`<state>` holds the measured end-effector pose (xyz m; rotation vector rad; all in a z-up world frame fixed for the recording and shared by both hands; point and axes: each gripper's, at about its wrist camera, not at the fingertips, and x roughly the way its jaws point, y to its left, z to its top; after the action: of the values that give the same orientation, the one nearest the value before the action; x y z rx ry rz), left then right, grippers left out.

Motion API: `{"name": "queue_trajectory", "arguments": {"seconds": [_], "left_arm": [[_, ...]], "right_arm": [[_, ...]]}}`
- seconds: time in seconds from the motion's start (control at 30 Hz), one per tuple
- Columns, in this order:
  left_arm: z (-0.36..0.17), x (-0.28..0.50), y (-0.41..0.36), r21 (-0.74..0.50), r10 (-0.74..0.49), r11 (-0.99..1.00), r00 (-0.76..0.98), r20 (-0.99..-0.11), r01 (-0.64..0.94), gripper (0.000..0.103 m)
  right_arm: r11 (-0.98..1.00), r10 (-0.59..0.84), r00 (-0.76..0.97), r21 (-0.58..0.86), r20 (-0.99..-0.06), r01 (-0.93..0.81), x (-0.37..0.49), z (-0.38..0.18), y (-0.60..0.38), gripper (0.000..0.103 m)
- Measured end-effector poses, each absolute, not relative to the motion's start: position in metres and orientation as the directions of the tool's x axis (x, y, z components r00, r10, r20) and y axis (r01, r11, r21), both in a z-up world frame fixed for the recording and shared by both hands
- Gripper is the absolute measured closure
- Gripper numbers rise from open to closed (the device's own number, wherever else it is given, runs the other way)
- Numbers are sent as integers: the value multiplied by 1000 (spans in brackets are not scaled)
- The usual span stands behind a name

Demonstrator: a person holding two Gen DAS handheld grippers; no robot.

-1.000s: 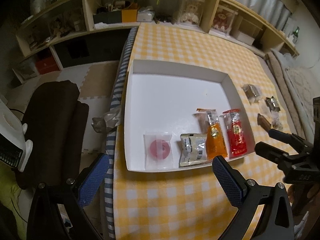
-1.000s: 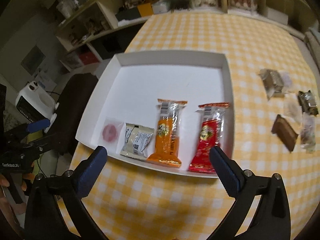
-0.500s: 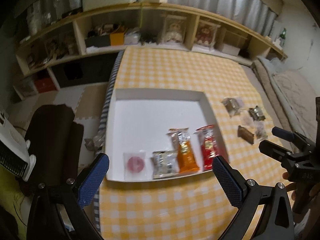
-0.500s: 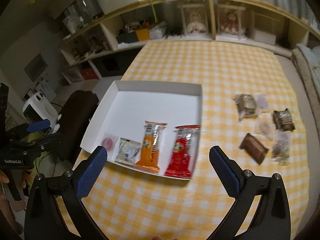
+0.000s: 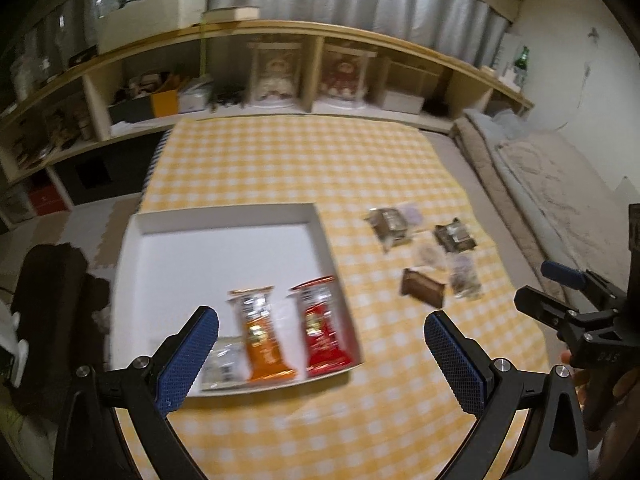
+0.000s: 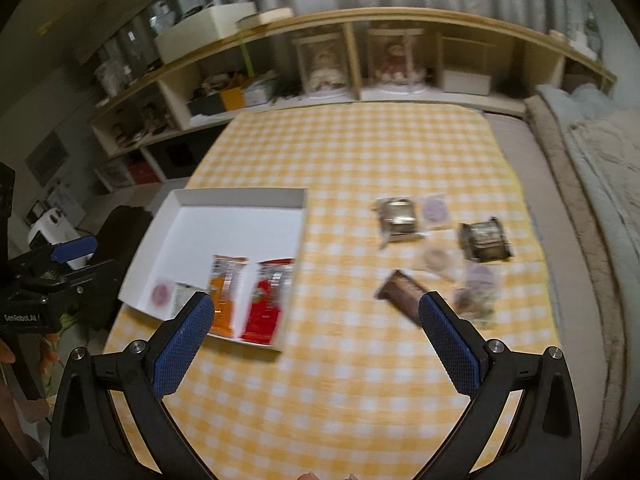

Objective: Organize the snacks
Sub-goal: 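Lift both tools away from the tray toward the remaining snacks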

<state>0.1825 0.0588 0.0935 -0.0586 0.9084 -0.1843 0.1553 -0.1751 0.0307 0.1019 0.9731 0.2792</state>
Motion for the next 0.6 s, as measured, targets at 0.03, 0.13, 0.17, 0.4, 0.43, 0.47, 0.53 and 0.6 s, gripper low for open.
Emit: {"name": "queue_trajectory", "arguments": {"seconds": [0.03,0.13,0.17,0.4,0.43,0.47,0.53,0.6], "left_arm": [[92,188,53,-133,-191,981,600,-777,141,0],[85,203,33,-154,-220,975,596,-772,160,0],[81,208,27,-160,-227,973,595,-771,164,0],[45,250,-30,-192,-275,960,570,-774,203,0],[37,256,-38,-194,-279,959,563,-778,206,0],[29,264,-48,-194,-280,958,555,-783,210,0],[15,278,-64,-190,-275,959,546,-792,208,0],[-1,294,-78,-191,-273,960,529,-803,205,0]], "right_arm": [[962,271,535,205,-800,-180,155,30,-183,0],[970,242,547,189,-802,-152,157,28,-208,0],[973,232,549,184,-803,-143,157,26,-215,0],[987,155,545,157,-824,-42,168,3,-272,0],[987,145,544,156,-827,-26,170,-2,-278,0],[989,130,542,151,-830,-6,172,-8,-285,0],[989,109,536,146,-837,28,177,-18,-296,0],[985,107,524,164,-845,62,182,-29,-307,0]]}}
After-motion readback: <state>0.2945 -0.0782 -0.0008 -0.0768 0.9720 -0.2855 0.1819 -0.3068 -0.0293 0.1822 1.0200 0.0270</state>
